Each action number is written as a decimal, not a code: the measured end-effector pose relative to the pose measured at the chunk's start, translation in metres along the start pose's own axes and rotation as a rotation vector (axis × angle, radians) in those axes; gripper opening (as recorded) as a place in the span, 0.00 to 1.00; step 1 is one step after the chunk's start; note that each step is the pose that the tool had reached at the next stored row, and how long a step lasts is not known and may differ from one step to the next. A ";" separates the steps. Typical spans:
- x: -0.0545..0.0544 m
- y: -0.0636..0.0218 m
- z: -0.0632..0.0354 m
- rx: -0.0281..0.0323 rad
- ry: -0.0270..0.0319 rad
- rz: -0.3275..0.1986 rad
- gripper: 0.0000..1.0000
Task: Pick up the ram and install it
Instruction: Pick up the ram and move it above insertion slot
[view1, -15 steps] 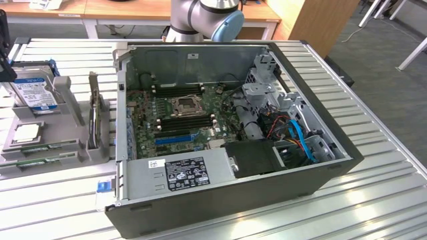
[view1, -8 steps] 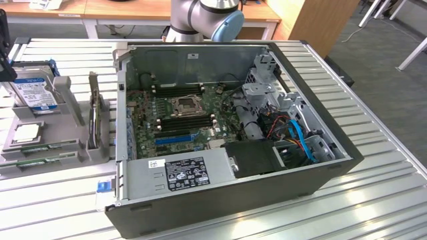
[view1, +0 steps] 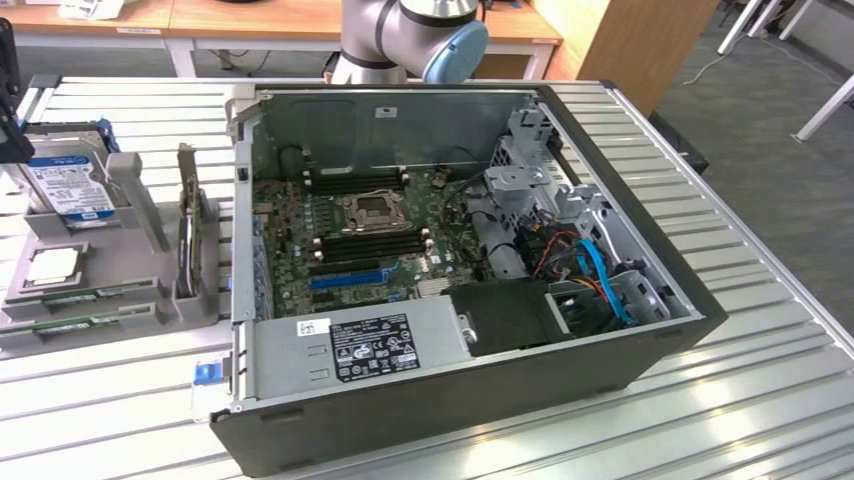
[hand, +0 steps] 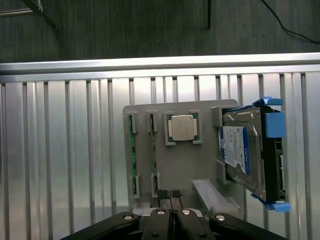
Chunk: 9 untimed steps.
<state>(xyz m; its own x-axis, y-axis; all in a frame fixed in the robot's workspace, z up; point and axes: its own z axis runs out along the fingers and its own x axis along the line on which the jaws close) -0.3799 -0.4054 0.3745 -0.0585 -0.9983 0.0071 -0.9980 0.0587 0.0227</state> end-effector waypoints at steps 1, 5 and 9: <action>0.000 0.0000 0.0000 0.0000 -0.0001 0.000 0.10; 0.000 0.0000 0.0000 0.0000 0.0000 0.000 0.11; 0.000 0.0000 0.0000 0.0000 0.0000 0.000 0.24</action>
<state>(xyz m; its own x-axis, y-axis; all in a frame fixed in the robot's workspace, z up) -0.3798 -0.4054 0.3745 -0.0585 -0.9983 0.0071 -0.9980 0.0586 0.0227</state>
